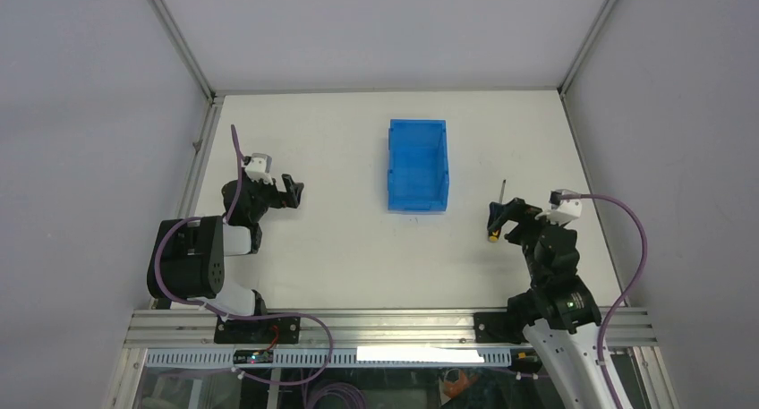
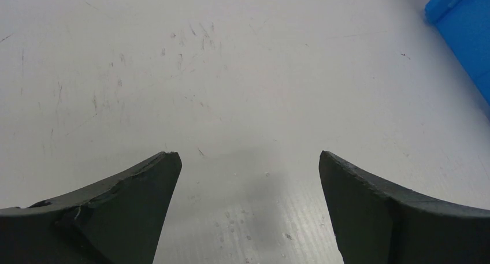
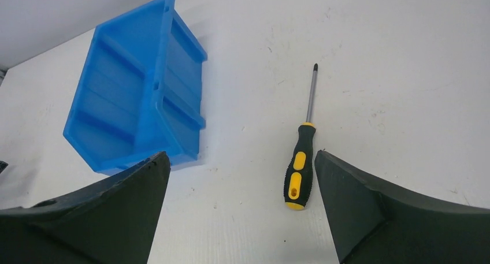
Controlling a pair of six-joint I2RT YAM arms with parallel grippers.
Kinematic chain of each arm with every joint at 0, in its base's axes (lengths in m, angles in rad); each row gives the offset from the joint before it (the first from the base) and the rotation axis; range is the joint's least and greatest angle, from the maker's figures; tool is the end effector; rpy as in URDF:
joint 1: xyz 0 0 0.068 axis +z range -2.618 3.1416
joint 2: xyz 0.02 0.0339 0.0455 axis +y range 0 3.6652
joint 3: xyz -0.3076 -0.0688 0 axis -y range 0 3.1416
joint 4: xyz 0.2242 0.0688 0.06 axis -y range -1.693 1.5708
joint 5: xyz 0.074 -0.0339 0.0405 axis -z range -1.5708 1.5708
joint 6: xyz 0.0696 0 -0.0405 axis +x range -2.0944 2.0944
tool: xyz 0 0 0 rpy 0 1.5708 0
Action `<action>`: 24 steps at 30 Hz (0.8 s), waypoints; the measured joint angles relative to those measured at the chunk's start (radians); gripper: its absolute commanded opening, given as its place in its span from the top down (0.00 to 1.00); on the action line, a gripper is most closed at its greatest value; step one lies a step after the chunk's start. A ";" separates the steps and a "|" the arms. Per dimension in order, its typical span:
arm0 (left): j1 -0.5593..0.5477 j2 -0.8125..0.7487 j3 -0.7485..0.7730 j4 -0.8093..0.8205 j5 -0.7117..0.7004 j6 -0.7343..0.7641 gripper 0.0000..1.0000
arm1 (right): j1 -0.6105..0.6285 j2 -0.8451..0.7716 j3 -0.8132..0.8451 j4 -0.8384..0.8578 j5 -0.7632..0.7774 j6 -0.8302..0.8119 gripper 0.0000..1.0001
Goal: Put the screwdriver in the bin
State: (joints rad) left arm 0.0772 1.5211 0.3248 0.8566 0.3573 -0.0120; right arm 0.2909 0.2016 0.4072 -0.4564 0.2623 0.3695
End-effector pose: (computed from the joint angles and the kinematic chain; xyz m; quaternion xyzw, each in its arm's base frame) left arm 0.2749 -0.0032 0.1876 0.0667 0.8072 -0.1265 0.5726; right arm 0.0652 0.0007 0.2446 0.1109 0.7795 0.0994 0.6085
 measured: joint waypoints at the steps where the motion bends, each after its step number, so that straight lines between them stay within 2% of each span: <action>1: 0.000 0.000 0.000 0.000 0.000 0.000 0.01 | 0.000 -0.004 0.000 0.000 0.007 0.004 0.01; 6: 0.000 0.000 0.000 0.000 0.000 0.000 0.01 | 0.000 -0.003 0.016 0.000 0.022 0.011 0.01; 10: 0.000 0.000 0.000 0.000 0.000 0.000 0.01 | 0.000 0.072 0.129 0.004 0.020 -0.006 0.01; 13: 0.000 0.000 0.000 0.000 0.000 0.000 0.01 | 0.000 0.250 0.326 -0.060 0.070 -0.011 0.01; 17: 0.000 0.000 0.000 0.000 0.000 0.000 0.01 | -0.005 0.617 0.721 -0.211 0.155 -0.006 0.01; 20: 0.000 0.000 0.000 0.000 0.000 0.000 0.01 | -0.022 0.813 0.895 -0.312 0.188 -0.001 0.01; 24: 0.000 0.000 0.000 0.000 0.000 0.000 0.01 | -0.109 1.038 0.984 -0.431 0.132 -0.001 0.01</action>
State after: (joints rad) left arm 0.0776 1.5211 0.3248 0.8566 0.3573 -0.0120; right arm 0.1818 1.2396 1.3914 -0.8875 0.3946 0.3687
